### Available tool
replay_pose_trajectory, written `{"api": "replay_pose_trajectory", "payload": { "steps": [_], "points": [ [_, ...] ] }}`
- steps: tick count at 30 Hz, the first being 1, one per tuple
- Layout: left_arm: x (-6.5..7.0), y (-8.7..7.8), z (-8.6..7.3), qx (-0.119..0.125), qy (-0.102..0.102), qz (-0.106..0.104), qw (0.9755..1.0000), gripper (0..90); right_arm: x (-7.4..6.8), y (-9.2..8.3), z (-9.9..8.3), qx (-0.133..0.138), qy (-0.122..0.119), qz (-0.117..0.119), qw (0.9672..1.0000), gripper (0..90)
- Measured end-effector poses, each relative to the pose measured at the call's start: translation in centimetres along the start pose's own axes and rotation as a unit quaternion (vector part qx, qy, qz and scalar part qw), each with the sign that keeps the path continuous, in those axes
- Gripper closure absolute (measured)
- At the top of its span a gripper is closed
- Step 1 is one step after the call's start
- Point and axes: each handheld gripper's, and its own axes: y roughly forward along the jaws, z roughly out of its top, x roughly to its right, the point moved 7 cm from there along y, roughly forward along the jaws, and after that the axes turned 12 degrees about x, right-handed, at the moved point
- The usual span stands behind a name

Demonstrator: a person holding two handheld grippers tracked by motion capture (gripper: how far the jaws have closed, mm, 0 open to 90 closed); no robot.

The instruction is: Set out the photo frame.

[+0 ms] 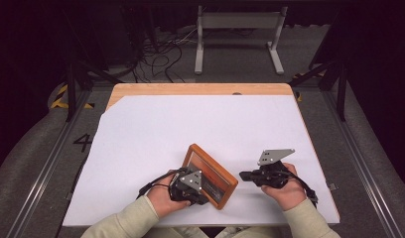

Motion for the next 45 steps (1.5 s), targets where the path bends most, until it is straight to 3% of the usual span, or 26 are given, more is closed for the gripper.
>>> {"api": "replay_pose_trajectory", "payload": {
  "steps": [3,8,12,16,17,27,40,45],
  "points": [
    [0.0,-0.2,-0.1,0.001,-0.001,0.007,1.0,90.0,-0.5,-0.1,-0.5,-0.008,-0.003,0.004,1.0,90.0],
    [0.3,-1.7,-0.1,0.021,-0.01,-0.002,0.9997,89.9,-2.1,-0.3,-1.7,-0.032,-0.006,0.027,0.9991,90.0],
    [-0.1,-3.0,-0.3,0.036,-0.022,0.012,0.999,89.8,-3.7,-0.3,-2.3,-0.045,-0.012,0.049,0.9977,90.0],
    [-0.7,-4.1,-0.5,0.051,-0.034,0.027,0.9978,89.8,-4.9,0.0,-2.4,-0.048,-0.02,0.068,0.9963,90.0],
    [-1.1,-4.8,-0.6,0.061,-0.042,0.035,0.9966,89.8,-5.7,0.3,-2.3,-0.048,-0.027,0.082,0.9952,90.0],
    [-1.9,-6.0,-0.7,0.082,-0.056,0.051,0.9938,89.7,-8.3,1.7,-1.6,-0.035,-0.039,0.128,0.9903,90.0],
    [-2.4,-6.8,-1.1,0.095,-0.073,0.062,0.9908,89.3,-8.6,2.9,-2.3,-0.037,-0.027,0.125,0.9911,90.0],
    [-2.4,-6.9,-1.2,0.093,-0.073,0.062,0.991,89.1,-8.7,3.1,-2.4,-0.036,-0.031,0.123,0.9913,90.0]
  ]
}}
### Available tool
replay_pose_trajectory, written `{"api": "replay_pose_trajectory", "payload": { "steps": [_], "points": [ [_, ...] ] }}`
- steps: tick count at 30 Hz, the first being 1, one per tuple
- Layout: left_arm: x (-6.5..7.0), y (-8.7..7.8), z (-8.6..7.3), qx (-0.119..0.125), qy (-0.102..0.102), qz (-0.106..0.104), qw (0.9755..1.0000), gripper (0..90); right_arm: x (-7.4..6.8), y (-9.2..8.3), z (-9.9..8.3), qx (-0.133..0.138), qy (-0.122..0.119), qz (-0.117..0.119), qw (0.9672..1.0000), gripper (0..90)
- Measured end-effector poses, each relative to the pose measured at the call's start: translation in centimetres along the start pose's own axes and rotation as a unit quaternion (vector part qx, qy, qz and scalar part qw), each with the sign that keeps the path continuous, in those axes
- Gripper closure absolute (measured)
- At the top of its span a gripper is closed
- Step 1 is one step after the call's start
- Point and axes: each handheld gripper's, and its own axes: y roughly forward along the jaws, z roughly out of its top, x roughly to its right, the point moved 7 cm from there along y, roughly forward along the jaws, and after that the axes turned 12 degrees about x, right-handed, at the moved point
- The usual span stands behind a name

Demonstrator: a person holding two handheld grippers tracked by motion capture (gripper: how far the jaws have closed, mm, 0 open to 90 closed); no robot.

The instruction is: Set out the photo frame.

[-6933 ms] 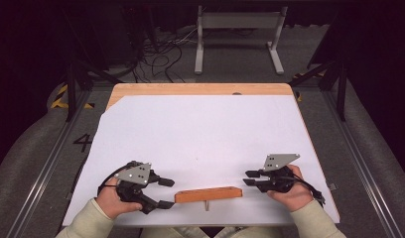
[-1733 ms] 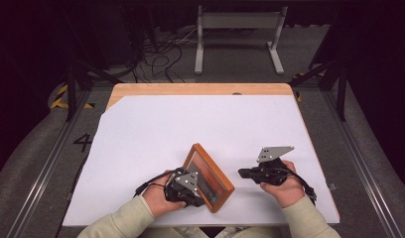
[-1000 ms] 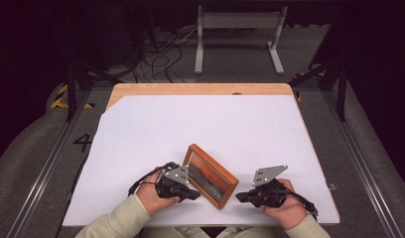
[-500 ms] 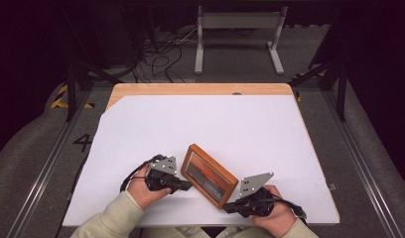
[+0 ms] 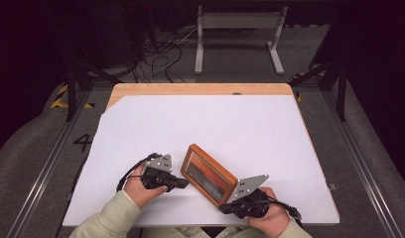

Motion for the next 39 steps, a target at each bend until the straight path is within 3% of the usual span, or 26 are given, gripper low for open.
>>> {"api": "replay_pose_trajectory", "payload": {
  "steps": [3,6,11,20,30,39],
  "points": [
    [-0.1,-0.2,-0.1,0.001,-0.001,0.003,1.0,89.1,0.1,-0.1,0.0,0.0,-0.001,-0.002,1.0,90.0],
    [-0.3,-0.6,-0.2,0.004,-0.006,0.009,0.9999,89.0,0.4,-0.2,0.0,-0.005,-0.012,-0.019,0.9997,90.0],
    [-0.6,-1.1,-0.6,0.009,-0.014,0.016,0.9997,88.6,1.2,-0.4,-0.3,-0.004,-0.01,-0.034,0.9994,90.0],
    [-1.2,-2.5,-1.3,0.013,-0.023,0.031,0.9992,88.3,3.2,-1.3,-0.5,0.001,-0.009,-0.071,0.9974,90.0],
    [-1.2,-2.4,-1.9,0.002,-0.029,0.034,0.999,87.0,4.7,-1.8,-0.6,0.003,-0.012,-0.097,0.9953,90.0],
    [-1.2,-2.7,-2.0,0.001,-0.031,0.035,0.9989,85.8,5.0,-2.0,-0.6,-0.001,-0.016,-0.113,0.9935,90.0]
  ]
}}
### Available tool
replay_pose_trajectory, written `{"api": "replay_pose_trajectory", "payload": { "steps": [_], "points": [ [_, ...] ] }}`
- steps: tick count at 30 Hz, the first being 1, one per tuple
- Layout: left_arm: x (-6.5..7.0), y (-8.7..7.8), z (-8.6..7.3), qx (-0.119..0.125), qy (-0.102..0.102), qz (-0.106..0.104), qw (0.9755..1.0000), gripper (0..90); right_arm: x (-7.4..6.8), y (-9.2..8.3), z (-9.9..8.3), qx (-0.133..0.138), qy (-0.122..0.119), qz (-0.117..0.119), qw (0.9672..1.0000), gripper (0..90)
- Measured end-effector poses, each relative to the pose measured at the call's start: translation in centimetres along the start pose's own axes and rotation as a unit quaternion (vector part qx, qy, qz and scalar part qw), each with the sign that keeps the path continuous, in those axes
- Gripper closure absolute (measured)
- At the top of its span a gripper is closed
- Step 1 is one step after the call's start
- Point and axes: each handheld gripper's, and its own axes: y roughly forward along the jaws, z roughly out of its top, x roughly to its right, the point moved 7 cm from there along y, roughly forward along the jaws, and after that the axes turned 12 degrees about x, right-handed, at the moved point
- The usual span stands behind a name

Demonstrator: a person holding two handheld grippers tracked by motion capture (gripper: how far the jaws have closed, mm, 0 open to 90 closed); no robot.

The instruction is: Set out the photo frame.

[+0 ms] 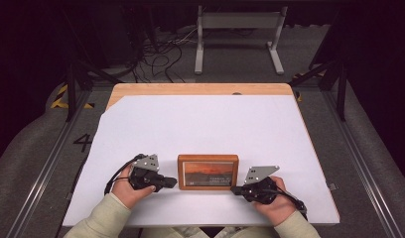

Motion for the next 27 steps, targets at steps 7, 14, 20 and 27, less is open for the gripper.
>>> {"api": "replay_pose_trajectory", "payload": {
  "steps": [7,14,20,27],
  "points": [
    [-0.3,-1.0,0.6,0.026,0.003,0.021,0.9994,82.0,0.2,-1.6,1.3,0.027,0.008,0.002,0.9996,86.2],
    [-0.6,-2.5,1.9,0.059,0.011,0.057,0.9966,72.7,2.0,-4.5,3.2,0.065,0.006,-0.033,0.9973,80.4],
    [-2.0,-4.4,2.3,0.085,0.007,0.097,0.9916,68.1,4.1,-6.0,4.1,0.088,0.015,-0.058,0.9943,76.0],
    [-4.9,-6.2,2.4,0.118,0.006,0.169,0.9786,47.2,7.7,-7.1,4.7,0.11,0.032,-0.094,0.989,65.1]
  ]
}}
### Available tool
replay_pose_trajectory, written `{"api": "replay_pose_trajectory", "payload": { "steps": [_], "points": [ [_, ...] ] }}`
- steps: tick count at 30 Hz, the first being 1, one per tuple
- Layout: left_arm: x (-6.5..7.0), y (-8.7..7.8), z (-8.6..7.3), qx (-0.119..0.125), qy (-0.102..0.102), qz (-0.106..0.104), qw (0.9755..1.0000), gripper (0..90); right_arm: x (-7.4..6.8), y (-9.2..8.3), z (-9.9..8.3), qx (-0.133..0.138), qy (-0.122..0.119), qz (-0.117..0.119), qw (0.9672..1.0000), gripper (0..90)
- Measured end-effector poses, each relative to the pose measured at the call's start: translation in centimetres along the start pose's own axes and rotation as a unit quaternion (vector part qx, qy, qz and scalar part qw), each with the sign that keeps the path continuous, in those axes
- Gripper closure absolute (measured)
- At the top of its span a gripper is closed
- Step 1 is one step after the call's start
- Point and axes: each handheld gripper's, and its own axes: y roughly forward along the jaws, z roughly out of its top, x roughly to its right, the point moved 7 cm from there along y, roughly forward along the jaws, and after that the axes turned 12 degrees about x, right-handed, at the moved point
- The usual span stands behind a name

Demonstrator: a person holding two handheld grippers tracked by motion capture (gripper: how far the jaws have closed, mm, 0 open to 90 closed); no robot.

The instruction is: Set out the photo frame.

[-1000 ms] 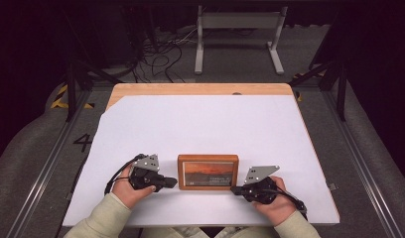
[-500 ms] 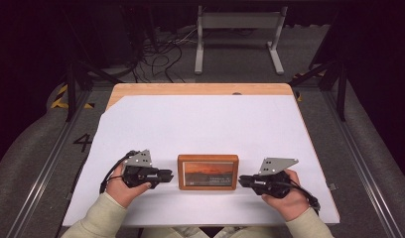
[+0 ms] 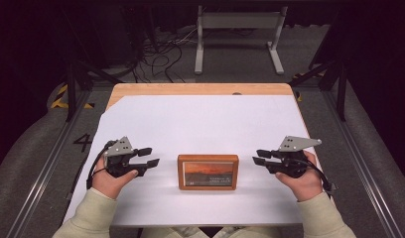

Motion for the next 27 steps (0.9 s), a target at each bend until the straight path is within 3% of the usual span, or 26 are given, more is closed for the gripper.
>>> {"api": "replay_pose_trajectory", "payload": {
  "steps": [6,13,17,27],
  "points": [
    [-2.1,-0.2,-0.6,-0.001,0.001,0.022,0.9998,46.1,3.0,0.1,-0.5,-0.004,0.007,-0.033,0.9994,48.9],
    [-4.2,-0.3,-2.0,-0.014,0.003,0.04,0.9991,40.3,4.8,0.0,-2.0,-0.007,0.019,-0.048,0.9986,32.6],
    [-4.7,-0.1,-2.8,-0.023,-0.003,0.039,0.999,38.9,5.6,0.3,-3.4,-0.008,0.023,-0.053,0.9983,25.5],
    [-4.4,0.5,-3.6,-0.032,-0.008,0.016,0.9993,38.4,5.9,1.6,-6.4,-0.06,0.014,-0.05,0.9968,17.7]
  ]
}}
